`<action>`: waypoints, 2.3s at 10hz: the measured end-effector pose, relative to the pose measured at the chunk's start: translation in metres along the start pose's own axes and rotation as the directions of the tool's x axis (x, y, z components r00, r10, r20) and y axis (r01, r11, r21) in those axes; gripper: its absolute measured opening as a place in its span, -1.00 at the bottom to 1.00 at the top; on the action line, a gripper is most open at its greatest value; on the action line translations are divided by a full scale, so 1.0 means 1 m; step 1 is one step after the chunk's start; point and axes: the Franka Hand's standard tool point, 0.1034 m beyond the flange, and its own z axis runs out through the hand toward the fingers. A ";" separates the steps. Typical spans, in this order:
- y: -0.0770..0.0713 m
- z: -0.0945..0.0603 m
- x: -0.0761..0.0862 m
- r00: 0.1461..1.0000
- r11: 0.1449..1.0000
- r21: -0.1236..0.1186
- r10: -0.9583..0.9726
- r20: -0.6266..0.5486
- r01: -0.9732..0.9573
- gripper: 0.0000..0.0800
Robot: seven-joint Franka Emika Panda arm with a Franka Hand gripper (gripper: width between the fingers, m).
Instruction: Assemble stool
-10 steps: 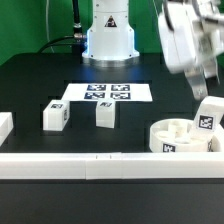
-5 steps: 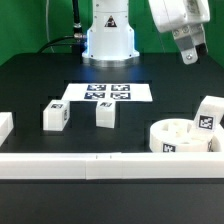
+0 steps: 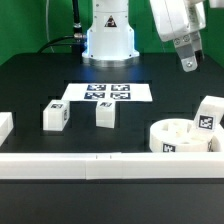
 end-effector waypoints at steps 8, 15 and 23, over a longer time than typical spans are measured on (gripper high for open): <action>-0.015 -0.007 0.036 0.987 0.986 -0.023 -0.162 -0.005 0.162 0.62; -0.021 -0.004 0.040 0.542 0.532 -0.123 -0.838 0.066 0.838 0.62; -0.020 0.005 0.099 -0.129 -0.145 -0.112 -0.983 0.133 0.983 0.62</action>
Offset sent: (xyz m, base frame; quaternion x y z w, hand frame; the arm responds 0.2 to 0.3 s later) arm 0.0154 -0.0259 0.0053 0.0001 -0.0109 -0.0371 0.9993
